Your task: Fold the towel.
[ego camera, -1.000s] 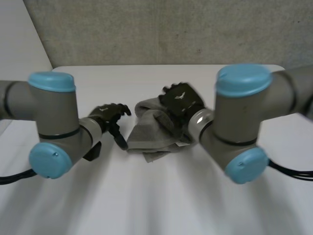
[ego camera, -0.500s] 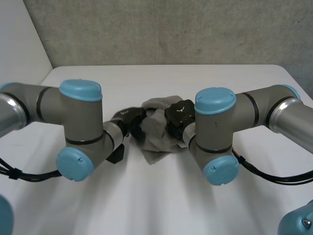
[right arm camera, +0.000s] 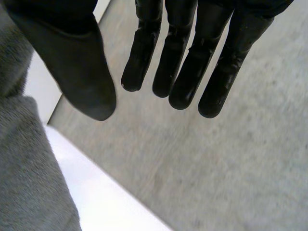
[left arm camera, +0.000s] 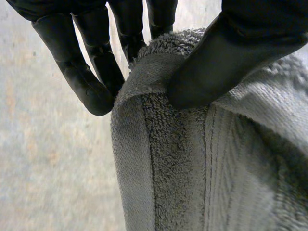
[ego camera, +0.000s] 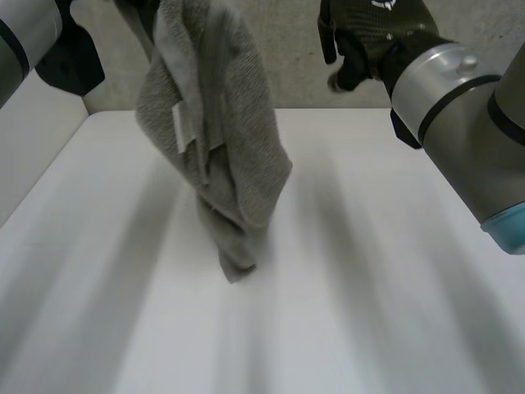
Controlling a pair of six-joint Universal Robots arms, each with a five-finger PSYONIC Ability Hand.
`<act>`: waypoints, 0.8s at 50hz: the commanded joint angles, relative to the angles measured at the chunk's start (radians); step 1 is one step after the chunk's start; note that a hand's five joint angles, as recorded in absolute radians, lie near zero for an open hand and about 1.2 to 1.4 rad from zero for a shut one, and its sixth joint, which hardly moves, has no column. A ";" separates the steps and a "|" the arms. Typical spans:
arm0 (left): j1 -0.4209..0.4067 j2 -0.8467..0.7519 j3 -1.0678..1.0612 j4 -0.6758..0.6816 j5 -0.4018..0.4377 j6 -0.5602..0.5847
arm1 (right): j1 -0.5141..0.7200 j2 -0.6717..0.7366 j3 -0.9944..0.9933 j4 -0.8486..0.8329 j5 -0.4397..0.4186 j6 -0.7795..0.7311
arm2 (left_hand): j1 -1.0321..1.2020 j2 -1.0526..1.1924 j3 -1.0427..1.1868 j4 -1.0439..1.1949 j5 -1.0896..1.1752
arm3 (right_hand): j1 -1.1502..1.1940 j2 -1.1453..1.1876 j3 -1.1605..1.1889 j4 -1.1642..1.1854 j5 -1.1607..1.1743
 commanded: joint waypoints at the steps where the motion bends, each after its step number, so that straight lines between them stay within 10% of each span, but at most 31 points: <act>1: -0.005 -0.134 -0.070 -0.030 0.000 0.076 | -0.036 0.058 0.050 0.050 0.004 -0.034 | -0.006 -0.082 -0.143 -0.119 -0.243 | -0.368 -0.378 -0.371 -0.375 -0.364; 14: -0.239 -0.499 0.201 -0.033 0.000 0.266 | -0.124 0.087 0.095 0.048 0.009 -0.039 | -0.111 -0.188 -0.248 -0.225 -0.348 | -0.735 -0.745 -0.739 -0.743 -0.732; 18: -0.301 -0.527 0.262 -0.030 0.003 0.347 | -0.141 0.085 0.116 0.044 0.007 -0.039 | -1.103 -1.180 -1.241 -1.217 -1.340 | -0.735 -0.745 -0.739 -0.743 -0.732; 23: -0.335 -0.514 0.247 -0.030 -0.008 0.412 | -0.145 0.085 0.126 0.047 0.001 -0.045 | -1.221 -1.297 -1.358 -1.334 -1.458 | -0.735 -0.745 -0.739 -0.743 -0.732; 40: -0.067 -0.189 -0.259 0.014 -0.057 0.390 | -0.124 0.067 0.196 0.055 -0.025 -0.249 | -1.189 -1.265 -1.326 -1.302 -1.426 | -0.731 -0.741 -0.734 -0.738 -0.727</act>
